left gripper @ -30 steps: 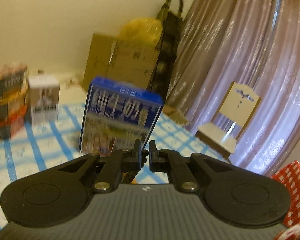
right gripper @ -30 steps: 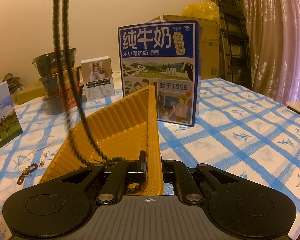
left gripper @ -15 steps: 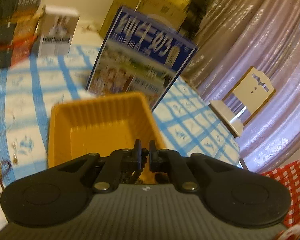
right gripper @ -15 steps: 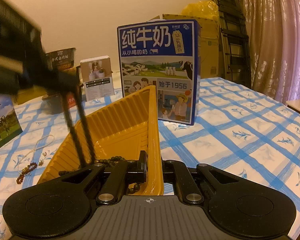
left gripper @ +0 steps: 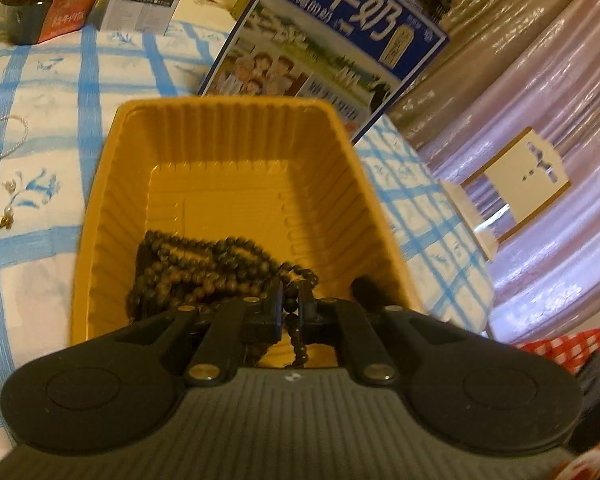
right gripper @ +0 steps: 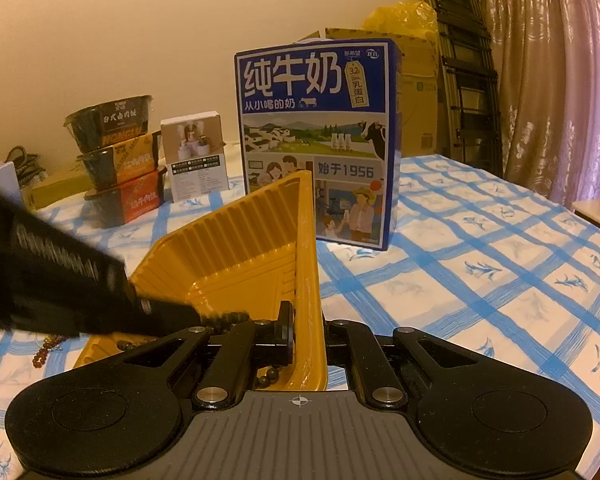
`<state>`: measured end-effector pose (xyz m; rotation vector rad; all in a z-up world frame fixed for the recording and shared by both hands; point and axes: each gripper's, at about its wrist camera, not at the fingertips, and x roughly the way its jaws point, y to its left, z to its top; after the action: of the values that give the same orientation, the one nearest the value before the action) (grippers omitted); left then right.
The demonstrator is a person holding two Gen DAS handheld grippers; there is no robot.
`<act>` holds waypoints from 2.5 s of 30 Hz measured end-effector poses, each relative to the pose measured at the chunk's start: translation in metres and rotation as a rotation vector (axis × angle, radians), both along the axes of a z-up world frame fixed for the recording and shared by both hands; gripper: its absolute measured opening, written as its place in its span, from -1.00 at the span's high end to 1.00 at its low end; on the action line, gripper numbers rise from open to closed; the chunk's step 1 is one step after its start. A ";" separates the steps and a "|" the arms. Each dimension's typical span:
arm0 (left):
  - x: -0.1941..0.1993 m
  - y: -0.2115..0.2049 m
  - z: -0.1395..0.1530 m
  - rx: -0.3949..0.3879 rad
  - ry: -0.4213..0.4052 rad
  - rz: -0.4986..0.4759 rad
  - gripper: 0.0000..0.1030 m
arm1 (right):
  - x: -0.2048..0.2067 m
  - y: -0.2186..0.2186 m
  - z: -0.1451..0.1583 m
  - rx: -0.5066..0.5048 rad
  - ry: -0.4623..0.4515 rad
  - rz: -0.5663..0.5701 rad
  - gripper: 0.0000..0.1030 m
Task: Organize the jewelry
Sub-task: 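Lower the bead strand into the orange tray with the left gripper, then open the left gripper to release the strand in the tray, then grasp the red bead bracelet with gold charm using the left gripper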
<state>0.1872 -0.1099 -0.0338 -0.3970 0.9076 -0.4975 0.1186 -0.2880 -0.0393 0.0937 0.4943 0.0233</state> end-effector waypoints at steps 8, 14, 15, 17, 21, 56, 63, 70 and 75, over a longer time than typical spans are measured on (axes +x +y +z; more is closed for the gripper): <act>-0.015 0.009 -0.012 0.003 -0.026 0.042 0.44 | -0.001 -0.002 -0.001 -0.001 0.006 -0.006 0.87; -0.046 0.034 -0.005 -0.003 -0.085 0.098 0.43 | -0.001 -0.002 -0.001 -0.001 0.006 -0.006 0.87; -0.053 0.040 -0.003 0.022 -0.103 0.108 0.42 | -0.001 -0.002 -0.001 0.000 0.006 -0.007 0.87; -0.067 0.051 -0.002 0.108 -0.137 0.134 0.41 | -0.001 -0.002 -0.001 0.000 0.007 -0.008 0.87; -0.093 0.076 -0.004 0.279 -0.176 0.186 0.41 | -0.001 -0.002 -0.002 -0.005 0.007 -0.007 0.87; -0.106 0.135 -0.032 0.441 -0.082 0.311 0.34 | -0.006 0.007 0.000 -0.056 0.018 -0.018 0.87; -0.068 0.128 -0.042 0.483 -0.123 0.275 0.42 | -0.005 0.007 0.000 -0.050 0.019 -0.016 0.87; -0.034 0.119 -0.050 0.523 -0.152 0.259 0.66 | -0.003 0.007 -0.002 -0.039 0.024 -0.018 0.87; -0.017 0.119 -0.057 0.538 -0.147 0.259 0.76 | 0.000 0.004 -0.004 -0.028 0.029 -0.021 0.87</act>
<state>0.1706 0.0092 -0.0910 0.0156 0.7967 -0.0339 0.1181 -0.2840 -0.0435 0.0720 0.5224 -0.0052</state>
